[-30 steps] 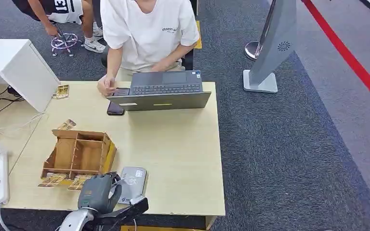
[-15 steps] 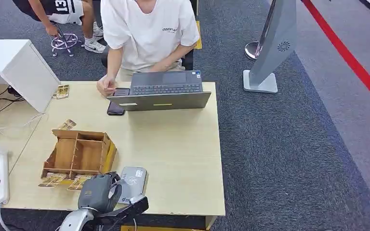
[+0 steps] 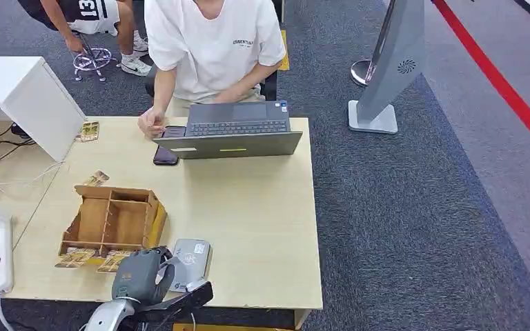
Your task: Pass the card to the sensor for recognition and then transmit it.
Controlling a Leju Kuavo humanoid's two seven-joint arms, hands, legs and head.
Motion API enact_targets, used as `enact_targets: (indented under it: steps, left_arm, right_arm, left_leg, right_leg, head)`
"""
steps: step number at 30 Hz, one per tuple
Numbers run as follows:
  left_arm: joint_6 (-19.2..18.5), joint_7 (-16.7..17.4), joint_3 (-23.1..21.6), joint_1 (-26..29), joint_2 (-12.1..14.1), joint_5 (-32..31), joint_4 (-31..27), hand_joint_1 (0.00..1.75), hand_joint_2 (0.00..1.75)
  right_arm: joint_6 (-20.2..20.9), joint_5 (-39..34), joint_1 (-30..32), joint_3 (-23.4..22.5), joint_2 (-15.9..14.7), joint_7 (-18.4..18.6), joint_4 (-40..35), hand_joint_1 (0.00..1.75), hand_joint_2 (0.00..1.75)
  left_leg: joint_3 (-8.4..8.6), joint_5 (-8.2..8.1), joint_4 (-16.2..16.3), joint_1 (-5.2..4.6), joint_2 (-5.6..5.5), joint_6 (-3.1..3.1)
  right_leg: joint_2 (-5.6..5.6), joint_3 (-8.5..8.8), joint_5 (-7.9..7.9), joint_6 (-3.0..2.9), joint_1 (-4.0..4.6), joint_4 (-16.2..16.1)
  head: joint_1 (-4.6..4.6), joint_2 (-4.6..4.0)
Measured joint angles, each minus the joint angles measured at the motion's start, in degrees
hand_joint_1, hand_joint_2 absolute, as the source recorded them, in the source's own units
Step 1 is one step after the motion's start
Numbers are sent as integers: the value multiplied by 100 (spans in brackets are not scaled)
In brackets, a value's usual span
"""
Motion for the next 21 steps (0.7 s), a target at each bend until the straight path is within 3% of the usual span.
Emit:
enact_targets:
  steps: [7, 9, 10, 12, 13, 15, 21]
  left_arm:
    - [37, 11, 0, -8, 0, 0, 0, 175, 175]
    - [190, 408, -64, -290, 162, 4, -237, 175, 175]
    - [-78, 604, -151, -784, 289, 40, -533, 175, 175]
    - [-1080, 533, -184, -2082, 512, 35, -1008, 175, 175]
    - [-1352, 494, -186, -2485, 562, 15, -1174, 175, 175]
    - [-1265, 496, -219, -2850, 704, -2, -1447, 175, 175]
    - [-929, 553, -354, -2894, 942, -7, -1624, 175, 175]
  right_arm:
    - [2, 0, 1, 0, 0, -4, 0, 0, 175]
    - [61, 127, -2, -53, 0, -64, 4, 0, 175]
    - [105, 254, -17, -118, 0, -147, 22, 0, 175]
    - [116, 554, -87, -363, 0, -335, 129, 0, 175]
    - [111, 634, -125, -490, 0, -402, 184, 0, 175]
    - [101, 695, -142, -682, 0, -457, 260, 0, 175]
    - [48, 647, -147, -850, 0, -455, 369, 0, 175]
  left_leg:
    - [4, 1, 0, 0, 0, 0]
    - [-3, 12, 9, 7, -5, -3]
    - [-38, 36, 12, 11, -22, 4]
    - [-96, 75, 5, 17, -111, -1]
    - [-87, 76, -4, 12, -107, -5]
    - [-50, 72, -4, 4, -56, -8]
    - [-53, 65, -2, 5, -37, -11]
  right_leg:
    - [0, -11, 0, 0, 0, 0]
    - [-1, -50, 3, -2, 4, -1]
    - [-21, -64, 10, 0, 4, 0]
    - [-106, -62, 29, -2, 14, 8]
    - [-105, -48, 34, -10, 12, 9]
    - [-56, -29, 44, -23, 5, 12]
    - [-42, -49, 41, -21, 5, 10]
  head:
    - [0, 0]
    - [0, 0]
    - [0, 0]
    - [7, 0]
    - [20, 0]
    - [-2, -2]
    - [0, 0]
